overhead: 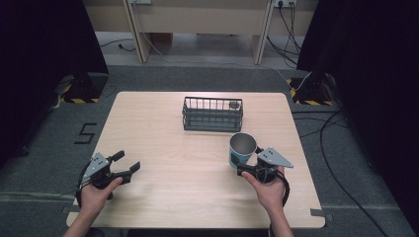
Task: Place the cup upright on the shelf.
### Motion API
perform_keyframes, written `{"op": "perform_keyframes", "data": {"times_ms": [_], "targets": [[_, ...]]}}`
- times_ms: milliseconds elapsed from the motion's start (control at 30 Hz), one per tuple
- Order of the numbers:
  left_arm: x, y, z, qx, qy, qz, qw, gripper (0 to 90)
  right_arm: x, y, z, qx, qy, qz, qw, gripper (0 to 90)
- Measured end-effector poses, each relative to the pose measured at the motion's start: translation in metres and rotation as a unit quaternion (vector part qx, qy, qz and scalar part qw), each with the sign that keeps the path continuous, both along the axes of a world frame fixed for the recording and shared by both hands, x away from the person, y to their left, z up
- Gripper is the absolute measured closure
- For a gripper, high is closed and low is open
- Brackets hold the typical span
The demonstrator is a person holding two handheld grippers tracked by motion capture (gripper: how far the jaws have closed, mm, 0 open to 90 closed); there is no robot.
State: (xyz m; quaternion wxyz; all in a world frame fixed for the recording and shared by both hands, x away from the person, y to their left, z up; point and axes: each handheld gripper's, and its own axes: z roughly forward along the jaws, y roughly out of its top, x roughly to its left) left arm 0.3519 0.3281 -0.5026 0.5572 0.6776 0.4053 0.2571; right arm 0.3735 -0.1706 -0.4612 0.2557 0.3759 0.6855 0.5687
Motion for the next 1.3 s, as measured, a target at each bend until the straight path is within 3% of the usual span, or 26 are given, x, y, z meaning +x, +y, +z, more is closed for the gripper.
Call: {"op": "perform_keyframes", "data": {"times_ms": [1300], "targets": [[0.0,0.001,0.0,-0.001,-0.002,-0.001,1.0,15.9,0.027,0.013,0.026,0.004,-0.022,-0.011,0.9997,17.0]]}}
